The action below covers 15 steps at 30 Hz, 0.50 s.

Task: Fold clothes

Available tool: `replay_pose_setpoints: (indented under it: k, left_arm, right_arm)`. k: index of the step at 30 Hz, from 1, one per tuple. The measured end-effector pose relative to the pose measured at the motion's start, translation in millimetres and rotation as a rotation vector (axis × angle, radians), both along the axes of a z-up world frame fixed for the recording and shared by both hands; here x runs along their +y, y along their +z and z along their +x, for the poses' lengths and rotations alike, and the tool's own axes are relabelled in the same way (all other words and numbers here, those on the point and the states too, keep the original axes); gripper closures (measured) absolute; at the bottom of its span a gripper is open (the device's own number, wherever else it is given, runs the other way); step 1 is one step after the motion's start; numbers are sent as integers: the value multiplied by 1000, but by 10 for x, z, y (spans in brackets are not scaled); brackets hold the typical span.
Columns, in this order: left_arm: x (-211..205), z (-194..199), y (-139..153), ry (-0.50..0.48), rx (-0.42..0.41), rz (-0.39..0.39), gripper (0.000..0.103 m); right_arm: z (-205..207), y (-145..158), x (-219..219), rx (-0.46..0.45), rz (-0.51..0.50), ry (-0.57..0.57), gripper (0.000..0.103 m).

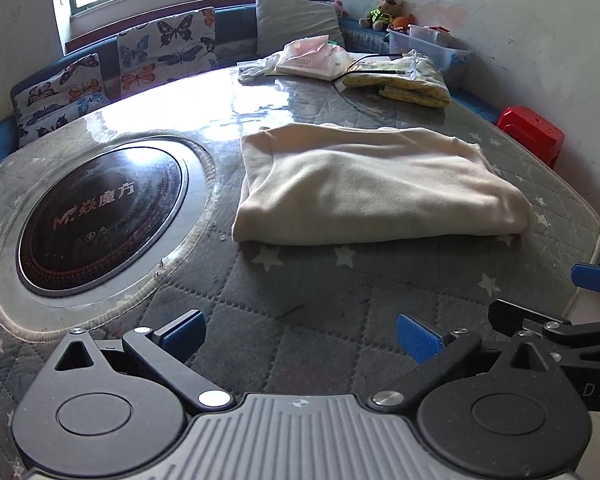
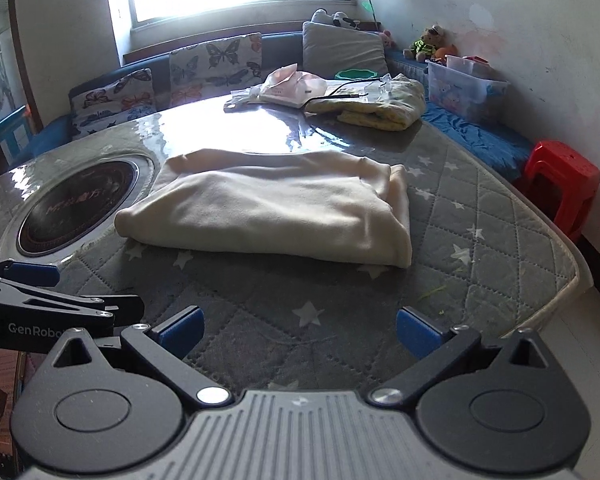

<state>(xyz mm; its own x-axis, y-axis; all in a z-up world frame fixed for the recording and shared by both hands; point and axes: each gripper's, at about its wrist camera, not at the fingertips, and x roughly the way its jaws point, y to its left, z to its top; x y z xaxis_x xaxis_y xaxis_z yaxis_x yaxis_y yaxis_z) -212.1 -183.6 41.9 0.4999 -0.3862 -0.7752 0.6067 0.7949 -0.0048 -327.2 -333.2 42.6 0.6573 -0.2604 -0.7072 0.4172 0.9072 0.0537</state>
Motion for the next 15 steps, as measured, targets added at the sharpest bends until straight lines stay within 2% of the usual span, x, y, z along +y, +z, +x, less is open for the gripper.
replay_pose_setpoints:
  k: [15]
  left_arm:
    - [38, 1, -35, 16, 7, 10, 0]
  right_arm:
    - [21, -37, 38, 14, 2, -3, 0]
